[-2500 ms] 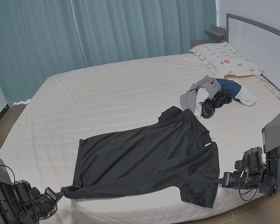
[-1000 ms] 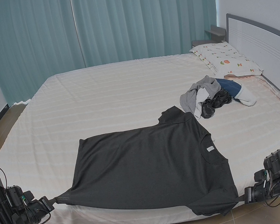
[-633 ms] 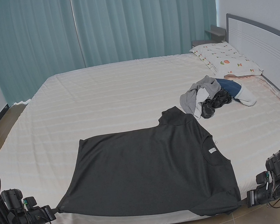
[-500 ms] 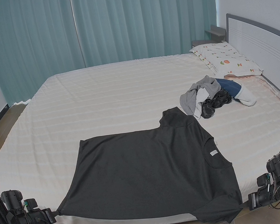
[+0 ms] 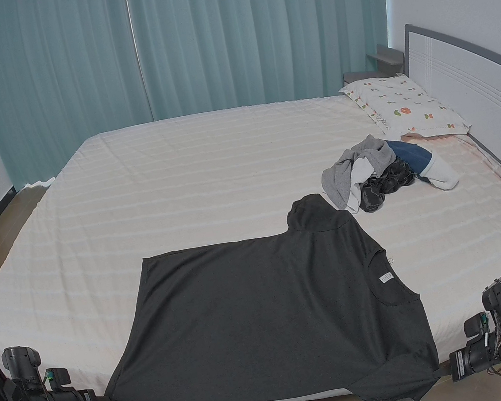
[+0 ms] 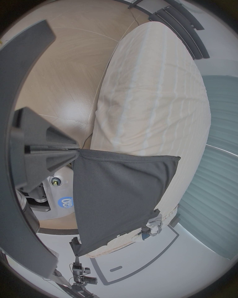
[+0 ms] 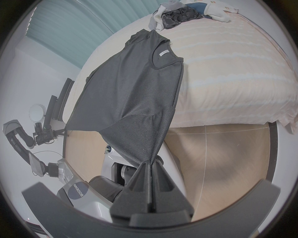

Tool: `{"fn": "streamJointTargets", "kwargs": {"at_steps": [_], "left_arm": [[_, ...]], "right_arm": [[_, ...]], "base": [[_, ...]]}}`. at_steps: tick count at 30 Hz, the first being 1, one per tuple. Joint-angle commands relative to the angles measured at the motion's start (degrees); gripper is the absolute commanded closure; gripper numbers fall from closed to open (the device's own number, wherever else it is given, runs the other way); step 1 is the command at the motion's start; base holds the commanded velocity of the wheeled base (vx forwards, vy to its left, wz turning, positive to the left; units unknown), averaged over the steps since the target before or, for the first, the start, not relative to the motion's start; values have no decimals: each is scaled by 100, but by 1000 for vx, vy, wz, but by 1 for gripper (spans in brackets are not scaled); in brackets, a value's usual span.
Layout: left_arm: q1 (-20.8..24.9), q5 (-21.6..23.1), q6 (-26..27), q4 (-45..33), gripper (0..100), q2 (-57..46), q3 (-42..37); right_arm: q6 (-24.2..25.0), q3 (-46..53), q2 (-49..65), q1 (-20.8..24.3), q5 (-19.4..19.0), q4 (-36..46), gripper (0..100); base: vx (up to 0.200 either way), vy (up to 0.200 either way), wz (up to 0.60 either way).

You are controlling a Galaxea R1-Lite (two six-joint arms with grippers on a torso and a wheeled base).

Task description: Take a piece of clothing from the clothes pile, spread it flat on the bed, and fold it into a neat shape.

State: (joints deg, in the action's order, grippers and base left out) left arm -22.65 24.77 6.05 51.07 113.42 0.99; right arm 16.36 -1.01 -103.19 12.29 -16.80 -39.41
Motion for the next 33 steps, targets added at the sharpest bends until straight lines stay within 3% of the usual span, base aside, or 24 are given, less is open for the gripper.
{"fn": "streamJointTargets", "kwargs": {"at_steps": [1,7,11,14,17,18,19,20,22,23,24,27,33], "left_arm": [[15,-16,72,-220,100,-312,-90],[41,1,63,-255,100,-338,-81],[50,124,-297,-220,100,-312,174],[103,300,-868,-150,100,-373,349],[358,362,-1993,61,100,-461,552],[569,362,-2670,228,100,-479,648],[630,353,-2881,281,100,-479,683],[832,291,-3487,483,100,-479,754],[1008,256,-4050,677,100,-470,842],[1114,142,-4709,914,100,-435,991],[1149,37,-4973,1011,100,-409,1061],[1245,-341,-5430,1213,100,-303,1255],[1298,-491,-5518,1230,100,-13,1360]], "right_arm": [[-107,101,247,2,36,144,100],[-133,101,291,-25,1,21,100],[-54,-66,177,-77,1,-831,100],[-28,-268,142,-77,19,-1183,100],[104,-690,98,-77,36,-1218,100],[183,-936,80,-77,36,-1183,100],[219,-997,71,-95,36,-1183,100],[306,-1173,10,-139,36,-1183,100],[350,-1340,-69,-218,45,-1183,100],[359,-1534,-175,-315,45,-1183,100],[368,-1621,-236,-367,45,-1183,100],[377,-1859,-421,-534,45,-1192,100],[509,-2175,-570,-710,-8,-1209,100]], "base": [[0,0,0],[0,0,0],[0,0,0],[0,0,0],[0,0,0],[0,0,0],[0,0,0],[0,0,0],[0,0,0],[0,0,0],[0,0,0],[0,0,0],[0,0,0]]}}
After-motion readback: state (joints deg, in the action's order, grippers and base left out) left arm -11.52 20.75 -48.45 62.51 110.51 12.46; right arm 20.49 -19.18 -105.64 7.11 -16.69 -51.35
